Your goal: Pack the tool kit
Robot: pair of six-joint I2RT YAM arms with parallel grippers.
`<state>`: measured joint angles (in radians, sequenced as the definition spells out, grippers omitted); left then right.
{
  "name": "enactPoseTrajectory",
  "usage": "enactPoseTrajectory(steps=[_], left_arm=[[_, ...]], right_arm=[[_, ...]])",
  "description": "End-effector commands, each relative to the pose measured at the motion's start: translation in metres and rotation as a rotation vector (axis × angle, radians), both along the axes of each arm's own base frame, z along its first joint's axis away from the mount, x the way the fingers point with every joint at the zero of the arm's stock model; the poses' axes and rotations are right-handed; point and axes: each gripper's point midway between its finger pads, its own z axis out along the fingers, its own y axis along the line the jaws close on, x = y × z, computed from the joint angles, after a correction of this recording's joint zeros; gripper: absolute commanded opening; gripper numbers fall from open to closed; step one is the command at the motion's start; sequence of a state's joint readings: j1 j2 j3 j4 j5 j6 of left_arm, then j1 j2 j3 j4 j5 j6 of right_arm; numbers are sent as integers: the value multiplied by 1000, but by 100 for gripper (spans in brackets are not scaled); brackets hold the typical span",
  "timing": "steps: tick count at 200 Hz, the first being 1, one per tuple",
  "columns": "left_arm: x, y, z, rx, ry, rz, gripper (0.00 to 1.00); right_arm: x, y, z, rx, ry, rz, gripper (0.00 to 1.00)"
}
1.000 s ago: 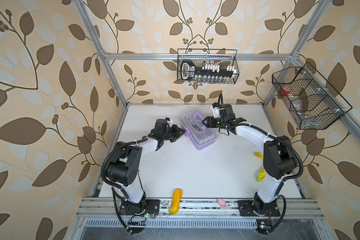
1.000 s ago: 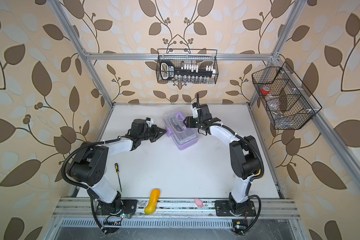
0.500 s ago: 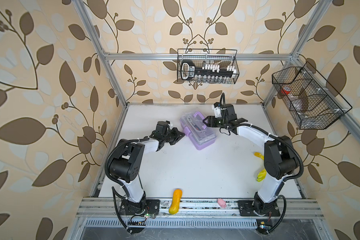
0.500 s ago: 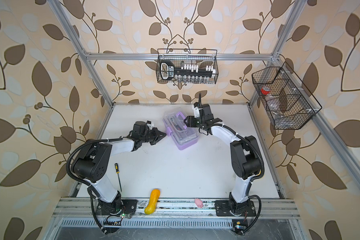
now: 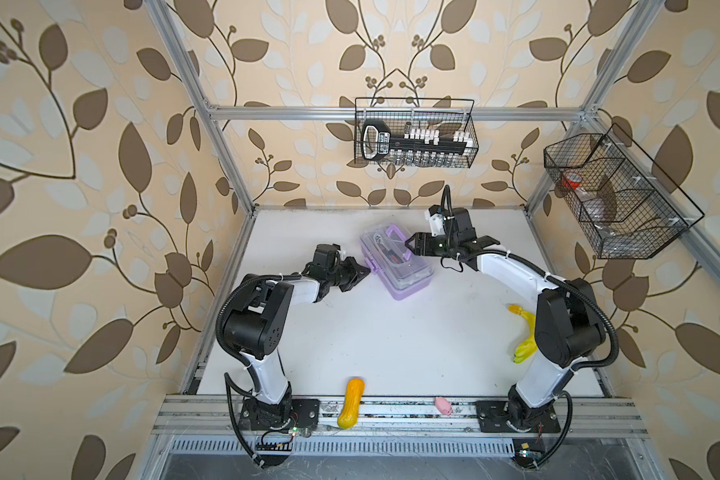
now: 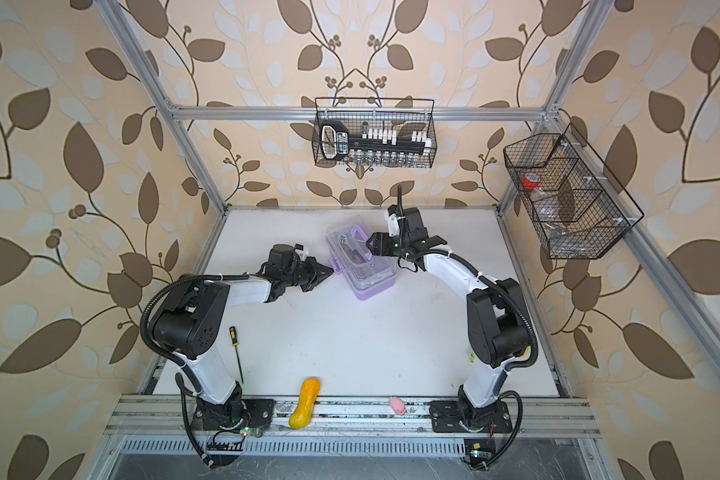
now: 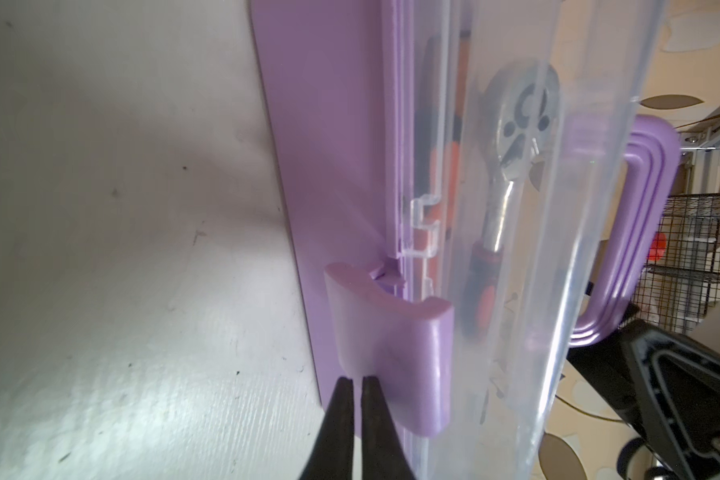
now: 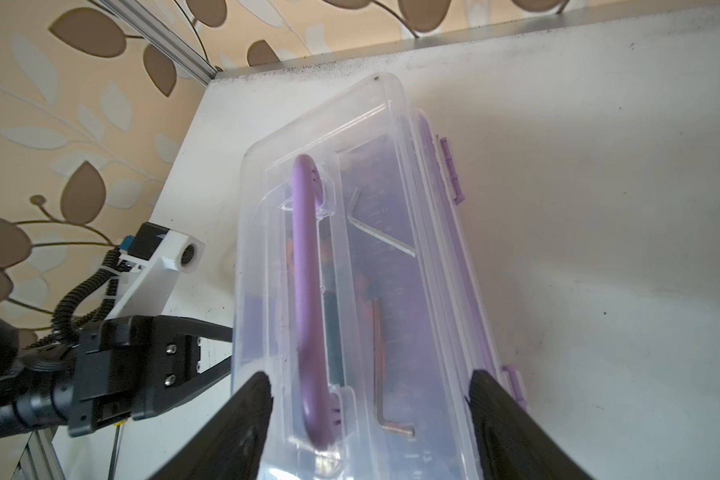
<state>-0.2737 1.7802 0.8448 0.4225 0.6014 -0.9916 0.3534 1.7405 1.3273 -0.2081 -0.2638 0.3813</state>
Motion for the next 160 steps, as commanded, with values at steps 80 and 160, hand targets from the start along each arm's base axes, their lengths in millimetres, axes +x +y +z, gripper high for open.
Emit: enactPoseTrajectory(steps=[80, 160], left_arm=[[19, -6, 24, -44, -76, -8, 9], [25, -14, 37, -60, -98, -22, 10]], right_arm=[[-2, -25, 12, 58, 6, -64, 14], [-7, -7, -39, 32, 111, -16, 11]])
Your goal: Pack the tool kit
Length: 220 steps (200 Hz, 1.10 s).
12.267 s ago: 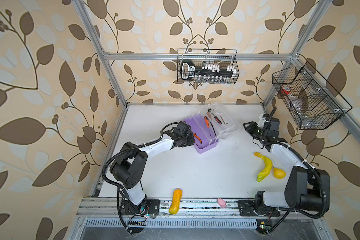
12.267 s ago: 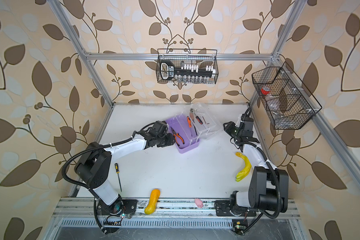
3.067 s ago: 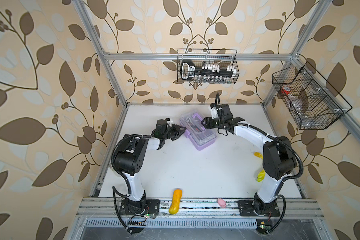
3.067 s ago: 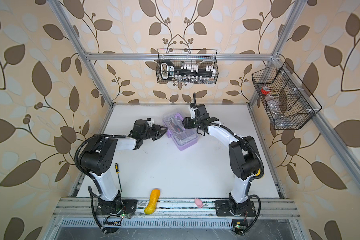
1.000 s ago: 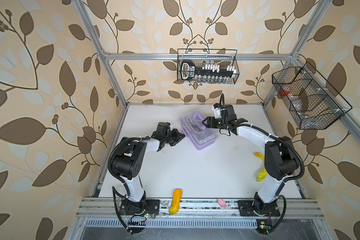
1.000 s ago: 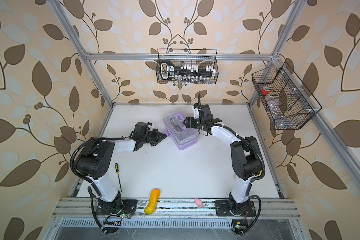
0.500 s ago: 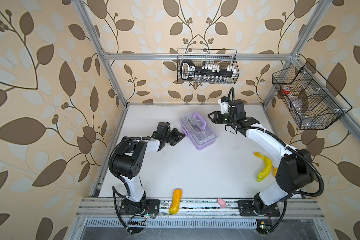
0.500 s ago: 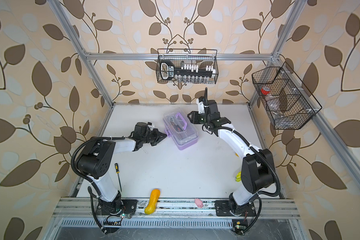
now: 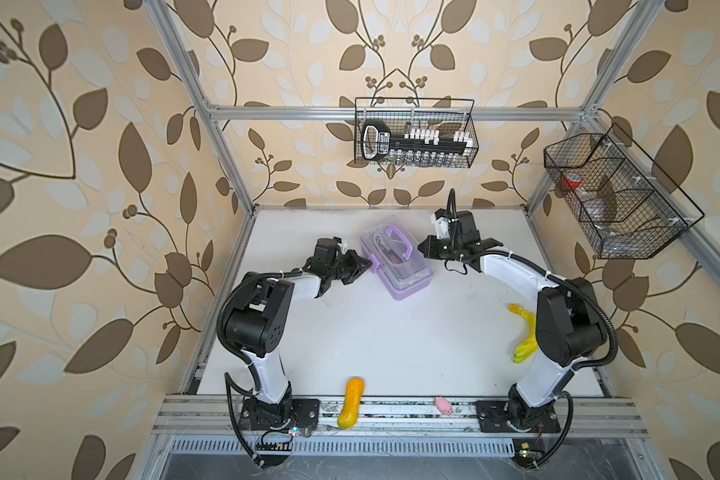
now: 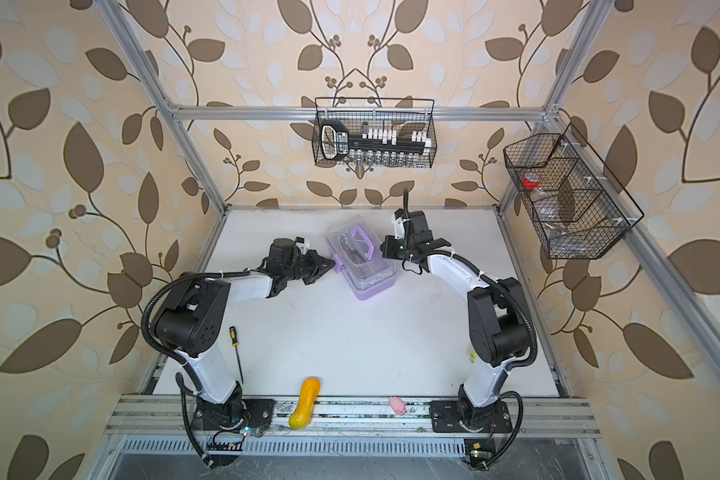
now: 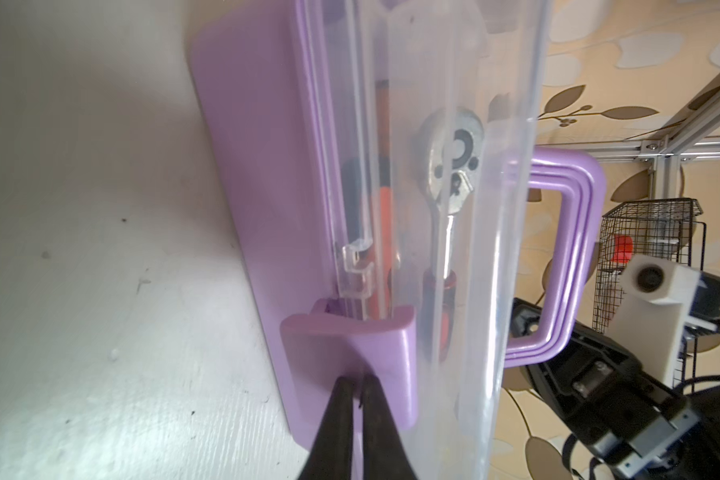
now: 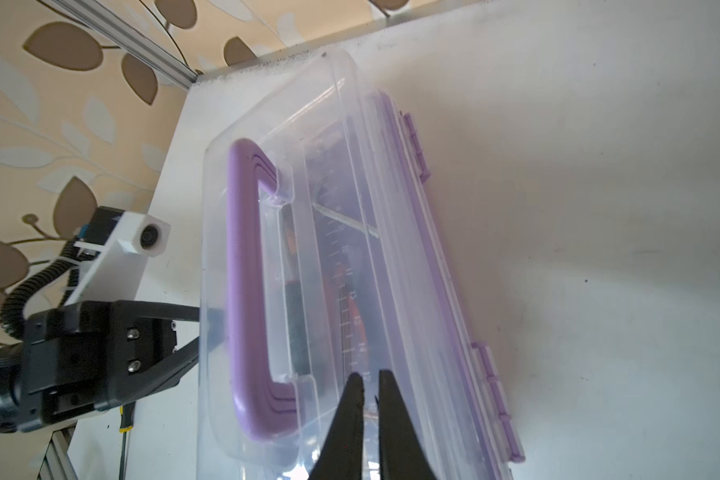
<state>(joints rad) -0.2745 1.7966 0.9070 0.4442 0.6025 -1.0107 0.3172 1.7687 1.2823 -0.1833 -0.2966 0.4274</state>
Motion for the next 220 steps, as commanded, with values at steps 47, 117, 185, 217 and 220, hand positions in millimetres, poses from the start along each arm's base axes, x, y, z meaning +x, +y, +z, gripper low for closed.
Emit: enactPoseTrajectory(steps=[47, 117, 185, 217, 220], left_arm=[[6, -17, 5, -31, -24, -40, 10], [8, -24, -2, -29, -11, -51, 10], [15, -26, -4, -29, -10, -51, 10], [18, -27, -2, -31, -15, -50, 10], [18, -27, -2, -31, -16, -50, 10]], right_arm=[[-7, 9, -13, -2, 32, 26, 11], [-11, 21, -30, -26, 61, 49, 11], [-15, 24, -52, -73, 95, 57, 8], [-17, 22, -67, -101, 122, 49, 5], [-18, 22, -68, -105, 123, 49, 5]])
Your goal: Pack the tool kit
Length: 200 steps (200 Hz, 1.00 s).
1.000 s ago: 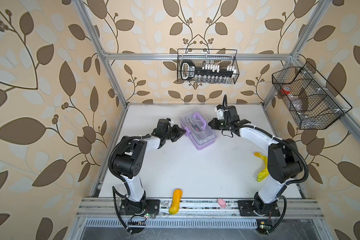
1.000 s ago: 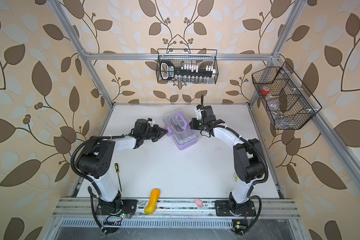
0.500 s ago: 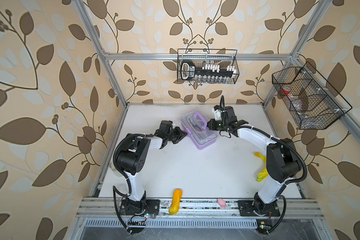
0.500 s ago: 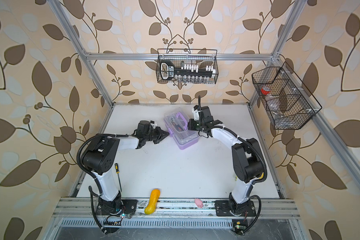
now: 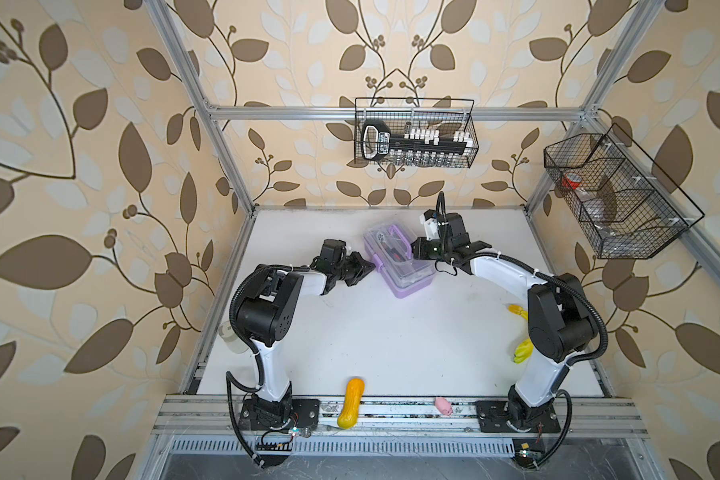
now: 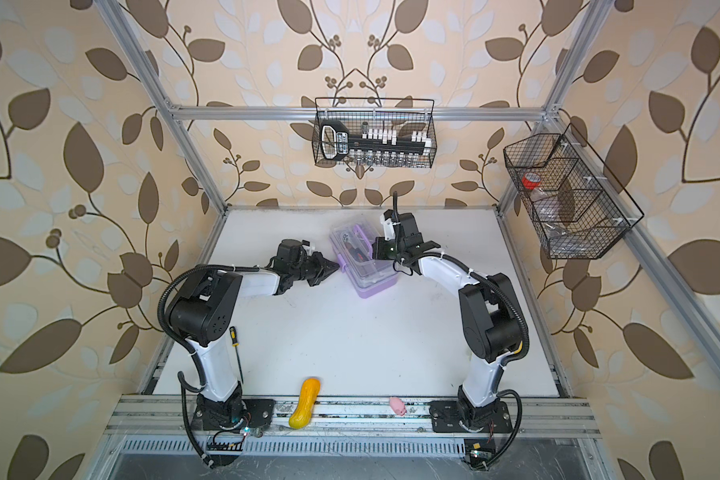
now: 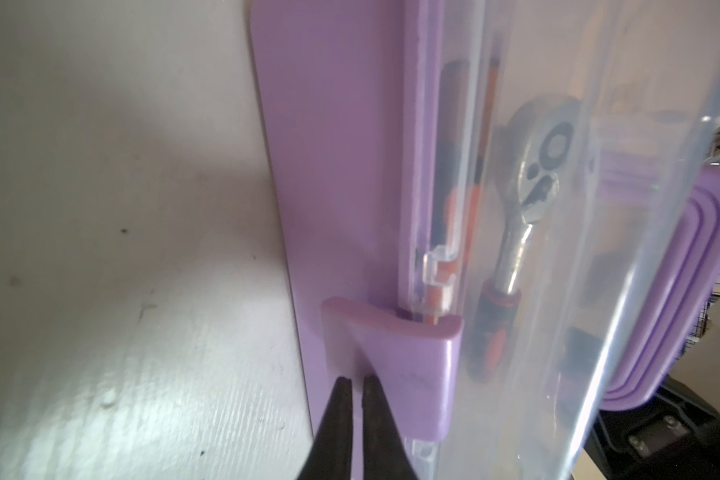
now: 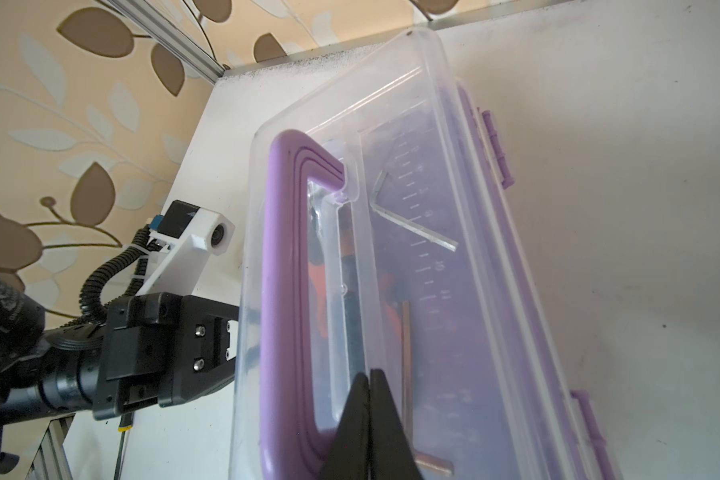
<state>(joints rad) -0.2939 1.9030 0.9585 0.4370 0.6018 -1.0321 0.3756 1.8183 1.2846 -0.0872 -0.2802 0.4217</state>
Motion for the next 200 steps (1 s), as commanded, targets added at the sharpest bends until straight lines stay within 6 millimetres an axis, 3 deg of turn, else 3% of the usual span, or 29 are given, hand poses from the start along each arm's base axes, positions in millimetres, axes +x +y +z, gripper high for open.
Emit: enactPoseTrajectory(steps=[1, 53, 103, 200], left_arm=[[12, -15, 27, -40, -90, -39, 10], [14, -16, 26, -41, -88, -36, 10], [16, -17, 23, -45, -83, -35, 10], [22, -19, 25, -51, -90, -36, 10]], right_arm=[[-23, -8, -62, -114, 174, -4, 5], [-36, -1, -81, -263, 160, 25, 4], [-53, 6, -114, -220, 227, 58, 2], [-56, 19, -124, -191, 253, 95, 2]])
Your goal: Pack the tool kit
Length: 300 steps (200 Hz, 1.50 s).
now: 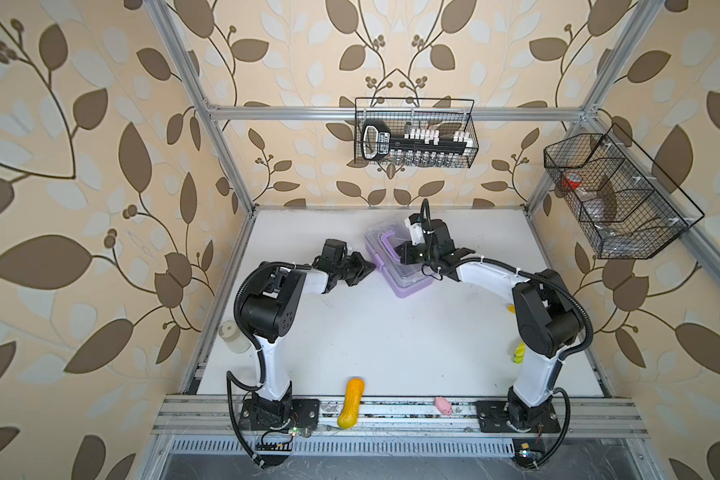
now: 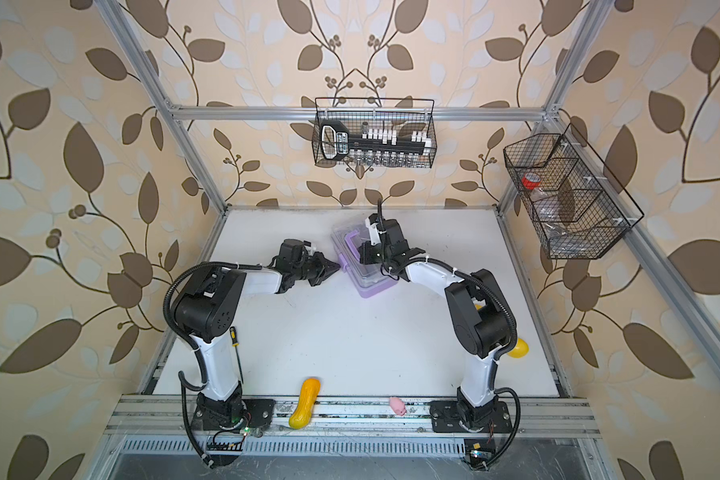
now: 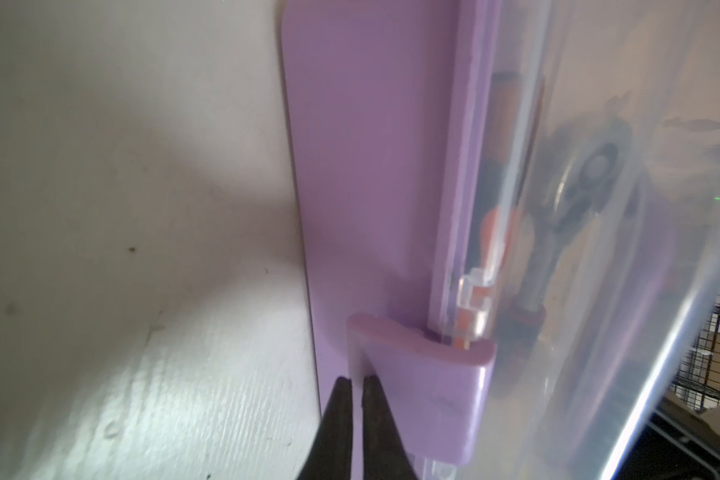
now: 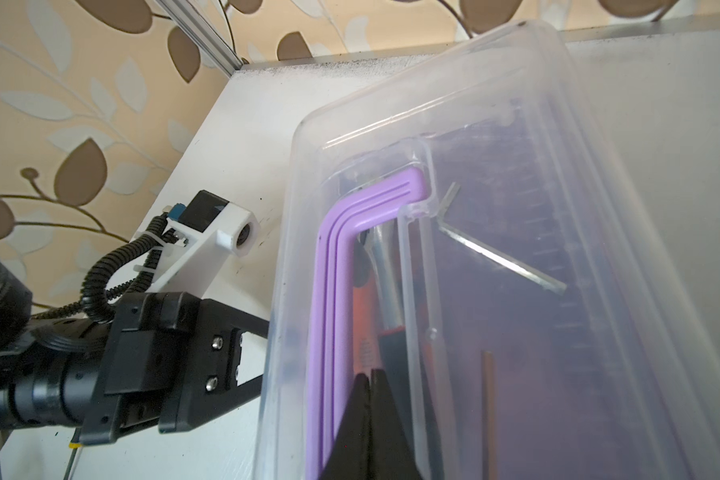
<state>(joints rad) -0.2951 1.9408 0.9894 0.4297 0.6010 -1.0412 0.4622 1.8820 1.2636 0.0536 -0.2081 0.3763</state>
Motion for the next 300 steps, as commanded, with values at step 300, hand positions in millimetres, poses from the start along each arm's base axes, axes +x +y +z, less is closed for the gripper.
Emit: enactPoseTrajectory(steps=[300], left_arm=[[1, -41, 112, 39, -253, -102, 14]], right_arm=[[-49, 0, -28, -96, 211, 85, 0]])
